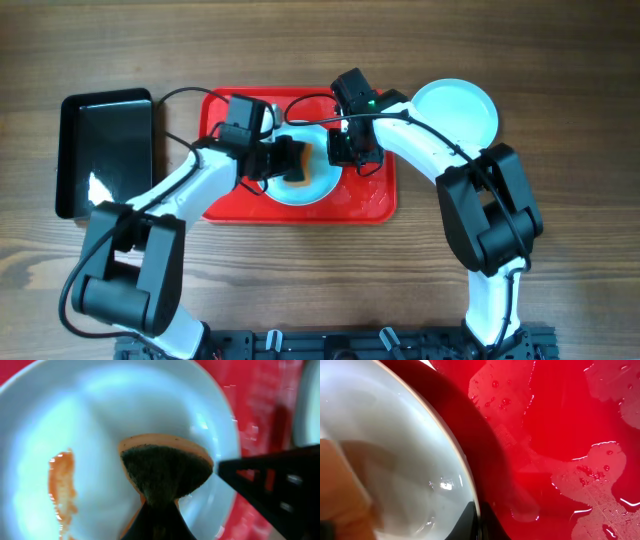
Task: Clean dirty plates on tray and stack at the side
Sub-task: 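Scrub the last white plate with the sponge in the left gripper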
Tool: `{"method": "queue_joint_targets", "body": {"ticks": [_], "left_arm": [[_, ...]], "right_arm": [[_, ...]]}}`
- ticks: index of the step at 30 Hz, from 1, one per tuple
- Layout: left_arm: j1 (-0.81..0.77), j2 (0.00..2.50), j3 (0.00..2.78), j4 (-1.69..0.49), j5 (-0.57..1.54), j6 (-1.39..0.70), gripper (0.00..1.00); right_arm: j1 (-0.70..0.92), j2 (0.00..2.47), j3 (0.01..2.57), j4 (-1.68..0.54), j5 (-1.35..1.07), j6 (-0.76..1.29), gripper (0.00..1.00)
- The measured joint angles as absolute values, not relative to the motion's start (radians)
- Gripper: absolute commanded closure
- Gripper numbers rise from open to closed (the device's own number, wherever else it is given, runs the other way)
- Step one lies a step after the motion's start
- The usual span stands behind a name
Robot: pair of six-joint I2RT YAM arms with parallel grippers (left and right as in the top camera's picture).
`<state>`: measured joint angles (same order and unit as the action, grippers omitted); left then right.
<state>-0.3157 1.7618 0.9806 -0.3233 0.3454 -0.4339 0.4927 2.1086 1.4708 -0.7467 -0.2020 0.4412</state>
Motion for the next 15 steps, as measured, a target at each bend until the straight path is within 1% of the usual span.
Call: {"method": "queue_joint_targets", "body": {"ticks": [9,15], "left_arm": [[-0.446,1.769,0.981,-0.325,0.001,-0.448,0.96],[-0.461,1.793,0.989,-0.366,-0.149,-0.448,0.96]], "right_arm": [[0.493,2.109,1.471,-0.747,-0.202,0.444,0.96],[0.493,2.109,1.471,-0.749,-0.205,0.444,0.96]]}}
